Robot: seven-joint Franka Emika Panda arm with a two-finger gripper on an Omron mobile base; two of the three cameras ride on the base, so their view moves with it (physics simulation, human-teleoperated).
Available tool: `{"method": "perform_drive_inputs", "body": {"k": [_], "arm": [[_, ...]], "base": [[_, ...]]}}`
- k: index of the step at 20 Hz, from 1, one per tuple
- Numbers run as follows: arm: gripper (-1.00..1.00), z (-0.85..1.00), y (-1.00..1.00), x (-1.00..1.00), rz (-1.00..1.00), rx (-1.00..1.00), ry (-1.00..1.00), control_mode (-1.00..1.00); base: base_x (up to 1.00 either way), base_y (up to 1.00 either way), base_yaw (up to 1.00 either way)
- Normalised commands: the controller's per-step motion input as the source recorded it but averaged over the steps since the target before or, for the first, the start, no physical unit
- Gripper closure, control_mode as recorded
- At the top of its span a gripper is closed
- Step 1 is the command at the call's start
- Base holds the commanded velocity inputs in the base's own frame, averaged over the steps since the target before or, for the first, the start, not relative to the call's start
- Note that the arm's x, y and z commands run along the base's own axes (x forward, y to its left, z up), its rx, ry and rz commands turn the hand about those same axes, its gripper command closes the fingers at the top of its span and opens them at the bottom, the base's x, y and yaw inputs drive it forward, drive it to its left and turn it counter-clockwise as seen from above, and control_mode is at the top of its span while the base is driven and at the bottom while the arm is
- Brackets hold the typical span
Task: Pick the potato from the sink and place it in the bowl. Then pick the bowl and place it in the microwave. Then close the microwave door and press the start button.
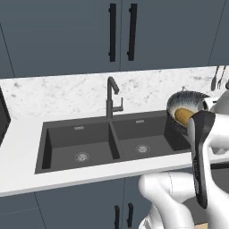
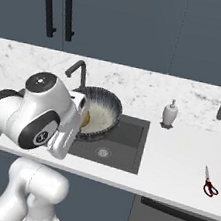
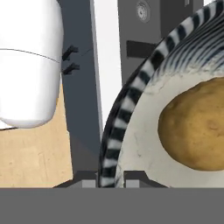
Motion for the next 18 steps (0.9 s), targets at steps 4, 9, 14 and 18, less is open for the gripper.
{"method": "perform_drive_inputs", "body": {"k": [4, 9, 14, 18], "arm": [[1.00, 0.11, 0.97, -0.02, 0.05, 0.00, 0.06, -1.00], [1.00, 0.17, 0.69, 0.00, 0.04, 0.00, -0.01, -1.00], [1.00, 0.18, 0.54, -0.03, 0.02, 0.00, 0.01, -1.00], [1.00, 0.28, 0.02, -0.26, 0.01, 0.01, 0.00, -1.00]], "base": [[0.00, 0.00, 0.00], [0.00, 0.00, 0.00], [0.00, 0.00, 0.00], [0.00, 0.00, 0.00]]}}
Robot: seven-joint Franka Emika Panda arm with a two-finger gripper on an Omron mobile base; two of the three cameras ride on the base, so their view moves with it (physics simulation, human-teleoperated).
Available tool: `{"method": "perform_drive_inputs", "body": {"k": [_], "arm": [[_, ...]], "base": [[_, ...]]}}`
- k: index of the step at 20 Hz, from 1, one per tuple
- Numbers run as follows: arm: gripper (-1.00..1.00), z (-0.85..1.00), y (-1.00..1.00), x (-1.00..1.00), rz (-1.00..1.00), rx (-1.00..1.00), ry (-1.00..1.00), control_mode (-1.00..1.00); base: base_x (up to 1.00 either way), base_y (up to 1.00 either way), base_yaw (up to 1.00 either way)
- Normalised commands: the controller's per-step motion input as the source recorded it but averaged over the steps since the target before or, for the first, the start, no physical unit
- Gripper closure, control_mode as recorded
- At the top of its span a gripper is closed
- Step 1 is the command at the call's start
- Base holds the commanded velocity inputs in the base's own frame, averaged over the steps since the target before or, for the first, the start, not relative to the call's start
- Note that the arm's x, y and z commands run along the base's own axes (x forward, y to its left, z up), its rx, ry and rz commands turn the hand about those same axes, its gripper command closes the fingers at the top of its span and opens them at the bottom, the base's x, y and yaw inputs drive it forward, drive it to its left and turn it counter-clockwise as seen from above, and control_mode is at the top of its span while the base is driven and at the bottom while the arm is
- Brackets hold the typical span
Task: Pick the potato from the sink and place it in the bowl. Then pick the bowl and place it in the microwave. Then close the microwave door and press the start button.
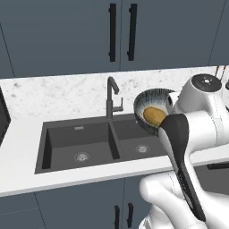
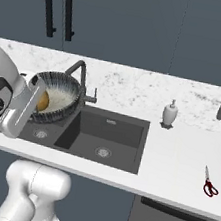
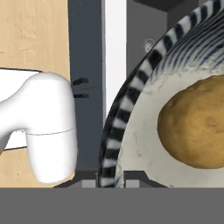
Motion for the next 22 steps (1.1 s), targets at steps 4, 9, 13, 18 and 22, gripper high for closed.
{"method": "perform_drive_inputs", "body": {"k": [4, 9, 13, 18, 22], "arm": [[1.00, 0.00, 0.00, 0.00, 0.00, 0.00, 0.00, 1.00], [1.00, 0.00, 0.00, 0.00, 0.00, 0.00, 0.00, 1.00], [1.00, 0.00, 0.00, 0.00, 0.00, 0.00, 0.00, 1.00], [1.00, 0.00, 0.00, 0.00, 0.00, 0.00, 0.00, 1.00], [1.00, 0.00, 0.00, 0.00, 0.00, 0.00, 0.00, 1.00]], "base": [[-0.59, -0.54, 0.00], [-0.86, -0.99, -0.03], [-0.69, -0.70, -0.47], [-0.06, -0.02, -0.96], [0.00, 0.00, -1.00]]}}
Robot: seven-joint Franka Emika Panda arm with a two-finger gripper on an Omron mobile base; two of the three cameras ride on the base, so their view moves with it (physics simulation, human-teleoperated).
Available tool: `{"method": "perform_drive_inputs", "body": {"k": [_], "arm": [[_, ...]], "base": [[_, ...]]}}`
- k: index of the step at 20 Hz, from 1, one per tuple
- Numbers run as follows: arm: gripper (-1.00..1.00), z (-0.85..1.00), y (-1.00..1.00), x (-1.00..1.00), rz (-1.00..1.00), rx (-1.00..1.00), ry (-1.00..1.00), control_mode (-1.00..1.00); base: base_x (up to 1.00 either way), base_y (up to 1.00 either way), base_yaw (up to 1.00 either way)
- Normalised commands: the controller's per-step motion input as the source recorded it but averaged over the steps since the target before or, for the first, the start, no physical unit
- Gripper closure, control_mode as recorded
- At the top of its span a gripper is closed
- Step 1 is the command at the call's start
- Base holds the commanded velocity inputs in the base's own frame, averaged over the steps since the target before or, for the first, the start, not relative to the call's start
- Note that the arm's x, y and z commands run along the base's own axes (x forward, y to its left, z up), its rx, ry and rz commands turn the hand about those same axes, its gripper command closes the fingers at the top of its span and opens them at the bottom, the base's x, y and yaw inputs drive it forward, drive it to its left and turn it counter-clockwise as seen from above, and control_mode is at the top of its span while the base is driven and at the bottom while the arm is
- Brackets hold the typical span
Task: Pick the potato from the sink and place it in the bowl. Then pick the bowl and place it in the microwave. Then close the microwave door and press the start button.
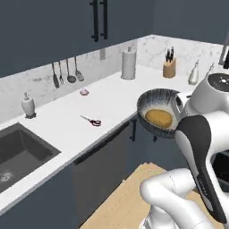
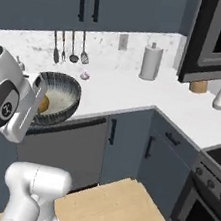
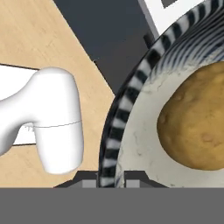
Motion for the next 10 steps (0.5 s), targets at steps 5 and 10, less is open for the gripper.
{"method": "perform_drive_inputs", "body": {"k": [5, 10], "arm": [[1.00, 0.00, 0.00, 0.00, 0.00, 0.00, 0.00, 1.00], [1.00, 0.00, 0.00, 0.00, 0.00, 0.00, 0.00, 1.00]], "base": [[0.00, 0.00, -1.00], [0.00, 0.00, -1.00]]}}
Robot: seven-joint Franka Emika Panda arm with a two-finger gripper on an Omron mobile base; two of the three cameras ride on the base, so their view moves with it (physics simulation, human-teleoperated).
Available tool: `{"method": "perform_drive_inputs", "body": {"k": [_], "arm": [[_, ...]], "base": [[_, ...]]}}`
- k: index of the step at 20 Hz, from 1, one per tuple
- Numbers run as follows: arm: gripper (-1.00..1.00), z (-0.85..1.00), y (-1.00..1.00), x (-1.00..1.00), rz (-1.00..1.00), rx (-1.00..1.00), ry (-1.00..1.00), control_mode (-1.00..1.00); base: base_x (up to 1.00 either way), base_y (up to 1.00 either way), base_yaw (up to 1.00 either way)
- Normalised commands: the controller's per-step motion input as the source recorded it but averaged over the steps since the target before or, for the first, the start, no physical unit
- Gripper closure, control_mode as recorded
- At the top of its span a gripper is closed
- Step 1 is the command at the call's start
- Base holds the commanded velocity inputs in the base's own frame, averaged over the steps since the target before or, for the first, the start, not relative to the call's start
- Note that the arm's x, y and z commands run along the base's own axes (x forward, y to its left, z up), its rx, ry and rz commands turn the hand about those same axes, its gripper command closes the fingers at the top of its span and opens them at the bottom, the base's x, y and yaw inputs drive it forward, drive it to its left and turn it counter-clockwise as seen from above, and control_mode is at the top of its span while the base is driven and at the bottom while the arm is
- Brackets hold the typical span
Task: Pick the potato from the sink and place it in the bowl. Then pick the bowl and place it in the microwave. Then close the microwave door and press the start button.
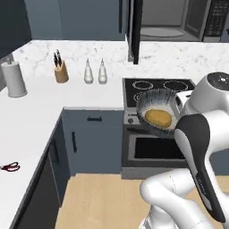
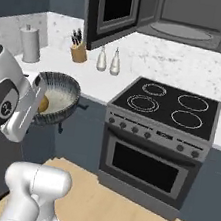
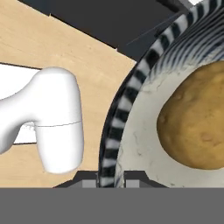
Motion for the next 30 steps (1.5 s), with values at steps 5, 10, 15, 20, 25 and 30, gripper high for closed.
{"method": "perform_drive_inputs", "body": {"k": [5, 10, 15, 20, 25, 30], "arm": [[1.00, 0.00, 0.00, 0.00, 0.00, 0.00, 0.00, 1.00], [1.00, 0.00, 0.00, 0.00, 0.00, 0.00, 0.00, 1.00], [1.00, 0.00, 0.00, 0.00, 0.00, 0.00, 0.00, 1.00], [1.00, 0.00, 0.00, 0.00, 0.00, 0.00, 0.00, 1.00], [1.00, 0.00, 0.00, 0.00, 0.00, 0.00, 0.00, 1.00], [1.00, 0.00, 0.00, 0.00, 0.00, 0.00, 0.00, 1.00]], "base": [[0.03, -0.10, -0.95], [0.96, -0.86, -0.22], [1.00, -0.95, 0.43], [0.71, -0.53, 0.72], [0.32, 0.07, 0.67], [0.29, 0.00, 0.47]]}}
